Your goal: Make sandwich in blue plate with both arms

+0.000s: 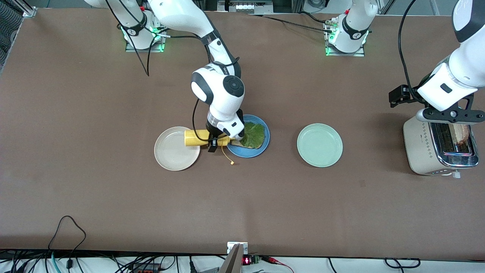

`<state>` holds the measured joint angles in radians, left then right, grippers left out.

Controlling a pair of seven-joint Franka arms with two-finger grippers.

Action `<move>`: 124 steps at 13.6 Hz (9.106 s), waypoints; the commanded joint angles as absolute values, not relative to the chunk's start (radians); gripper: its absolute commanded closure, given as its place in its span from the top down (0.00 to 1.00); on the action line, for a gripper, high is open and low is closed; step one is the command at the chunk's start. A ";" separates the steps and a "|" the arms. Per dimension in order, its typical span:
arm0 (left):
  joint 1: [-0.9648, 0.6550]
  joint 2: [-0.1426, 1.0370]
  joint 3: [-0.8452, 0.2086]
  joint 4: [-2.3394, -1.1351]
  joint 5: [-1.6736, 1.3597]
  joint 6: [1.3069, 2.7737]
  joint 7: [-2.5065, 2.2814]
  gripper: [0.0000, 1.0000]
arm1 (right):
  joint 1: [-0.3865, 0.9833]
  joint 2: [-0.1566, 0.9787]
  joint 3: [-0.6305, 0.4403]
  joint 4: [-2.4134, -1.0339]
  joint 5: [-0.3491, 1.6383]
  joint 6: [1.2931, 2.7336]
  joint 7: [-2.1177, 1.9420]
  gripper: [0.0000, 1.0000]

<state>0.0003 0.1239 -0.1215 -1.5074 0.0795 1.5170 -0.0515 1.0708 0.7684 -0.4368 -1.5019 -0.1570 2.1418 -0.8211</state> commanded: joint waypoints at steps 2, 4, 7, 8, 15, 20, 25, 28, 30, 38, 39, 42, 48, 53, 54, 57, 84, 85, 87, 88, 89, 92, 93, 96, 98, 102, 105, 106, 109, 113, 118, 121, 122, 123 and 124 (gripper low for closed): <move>0.005 0.114 -0.126 -1.500 0.100 1.500 -0.055 1.00 | 1.108 0.822 -0.463 -1.433 -0.225 2.070 -0.816 0.00; 0.005 0.114 -0.129 -1.500 0.100 1.499 -0.055 1.00 | 1.120 0.850 -0.463 -1.402 -0.229 2.045 -0.816 0.00; 0.005 0.115 -0.127 -1.500 0.100 1.503 -0.055 1.00 | 1.129 0.850 -0.463 -1.399 -0.227 2.033 -0.816 0.00; 0.005 0.115 -0.127 -1.500 0.100 1.502 -0.055 1.00 | 1.127 0.841 -0.462 -1.397 -0.222 2.029 -0.816 0.00; 0.005 0.115 -0.129 -1.500 0.100 1.500 -0.055 1.00 | 1.017 0.706 -0.460 -1.410 -0.066 2.037 -0.830 0.00; 0.005 0.115 -0.127 -1.500 0.100 1.500 -0.055 1.00 | 0.812 0.591 -0.457 -1.531 0.289 2.048 -0.927 0.00; 0.027 0.121 -0.112 -1.505 0.100 1.497 -0.055 1.00 | 0.574 0.517 -0.439 -1.647 0.654 2.046 -1.327 0.00; 0.125 0.169 -0.110 -1.506 0.101 1.506 -0.051 1.00 | 0.367 0.482 -0.353 -1.706 0.793 2.046 -1.630 0.00; 0.214 0.231 -0.110 -1.506 0.142 1.508 -0.032 1.00 | 0.232 0.462 -0.292 -1.724 0.851 2.031 -1.815 0.00; 0.414 0.418 -0.110 -1.517 0.242 1.808 0.331 1.00 | -0.078 0.479 -0.212 -1.850 1.173 1.722 -2.296 0.00; 0.429 0.432 -0.110 -1.520 0.242 1.828 0.363 1.00 | -0.104 0.492 -0.212 -1.848 1.173 1.680 -2.336 0.00; 0.459 0.439 -0.110 -1.558 0.242 1.833 0.377 1.00 | -0.170 0.572 -0.206 -1.848 1.253 1.614 -2.452 0.00; 0.500 0.433 -0.112 -1.591 0.236 1.796 0.496 0.13 | -0.276 0.698 -0.144 -1.842 1.345 1.577 -2.539 0.00; 0.500 0.423 -0.123 -1.550 0.232 1.779 0.499 0.01 | -0.330 0.730 -0.115 -1.836 1.382 1.588 -2.551 0.00; 0.492 0.416 -0.124 -1.514 0.229 1.725 0.496 0.01 | -0.333 0.741 -0.109 -1.836 1.399 1.585 -2.551 0.00; 0.486 0.413 -0.191 -1.355 0.224 1.528 0.492 0.01 | -0.344 0.750 -0.106 -1.836 1.401 1.585 -2.553 0.00; -0.034 0.831 -0.445 -1.580 -1.042 2.062 0.684 0.00 | -0.388 0.358 -0.077 -1.744 0.542 1.887 -1.797 1.00; -0.031 0.850 -0.445 -1.586 -1.042 2.063 0.710 0.00 | -0.377 0.332 -0.066 -1.741 0.493 1.887 -1.678 1.00; -0.028 0.870 -0.440 -1.588 -1.042 2.063 0.710 0.18 | -0.338 0.292 -0.052 -1.741 0.404 1.884 -1.419 1.00; -0.026 0.876 -0.436 -1.586 -1.037 2.065 0.715 0.85 | -0.298 0.267 -0.052 -1.741 0.353 1.885 -1.276 1.00; -0.017 0.868 -0.433 -1.586 -1.028 2.066 0.716 1.00 | -0.257 0.244 -0.052 -1.743 0.292 1.881 -1.115 1.00; 0.006 0.810 -0.402 -1.615 -0.947 2.052 0.698 1.00 | -0.161 0.218 -0.052 -1.740 0.144 1.879 -0.760 1.00; 0.011 0.789 -0.399 -1.614 -0.864 2.048 0.674 1.00 | -0.150 0.216 -0.054 -1.740 0.141 1.875 -0.671 1.00; 0.018 0.704 -0.397 -1.600 -0.637 1.982 0.522 1.00 | -0.111 0.196 -0.054 -1.740 0.053 1.830 -0.456 1.00; 0.018 0.623 -0.396 -1.598 -0.440 1.925 0.390 1.00 | -0.060 0.190 -0.054 -1.703 0.000 1.769 -0.263 1.00; 0.008 0.508 -0.407 -1.548 0.028 1.705 0.268 1.00 | -0.020 0.192 -0.060 -1.547 -0.017 1.629 -0.113 1.00; 0.014 0.419 -0.406 -1.523 0.246 1.579 0.268 1.00 | -0.043 0.186 -0.083 -1.481 -0.014 1.626 -0.137 1.00; 0.015 0.384 -0.402 -1.494 0.279 1.548 0.267 1.00 | -0.044 0.164 -0.097 -1.479 -0.002 1.602 -0.132 1.00; -0.009 0.241 -0.275 -1.505 0.148 1.548 0.229 1.00 | -0.043 0.147 -0.095 -1.483 0.015 1.568 -0.092 1.00; -0.097 0.083 -0.048 -1.620 0.006 1.606 0.110 1.00 | 0.011 0.117 -0.104 -1.520 -0.008 1.575 -0.083 1.00; -0.094 -0.115 -0.006 -1.798 0.017 1.767 0.109 1.00 | 0.008 -0.020 -0.106 -1.733 -0.008 1.703 -0.064 1.00; -0.055 -0.100 -0.005 -1.770 0.017 1.637 0.110 1.00 | 0.008 -0.058 -0.106 -1.761 -0.008 1.669 -0.022 1.00; -0.042 -0.097 -0.005 -1.769 0.017 1.617 0.110 1.00 | 0.008 -0.072 -0.106 -1.766 -0.009 1.663 -0.025 1.00; -0.038 -0.086 -0.005 -1.755 0.015 1.620 0.110 1.00 | 0.008 -0.074 -0.106 -1.769 -0.011 1.666 -0.035 1.00; -0.038 -0.068 -0.005 -1.729 0.015 1.620 0.110 1.00 | 0.008 -0.075 -0.106 -1.769 -0.009 1.666 -0.037 1.00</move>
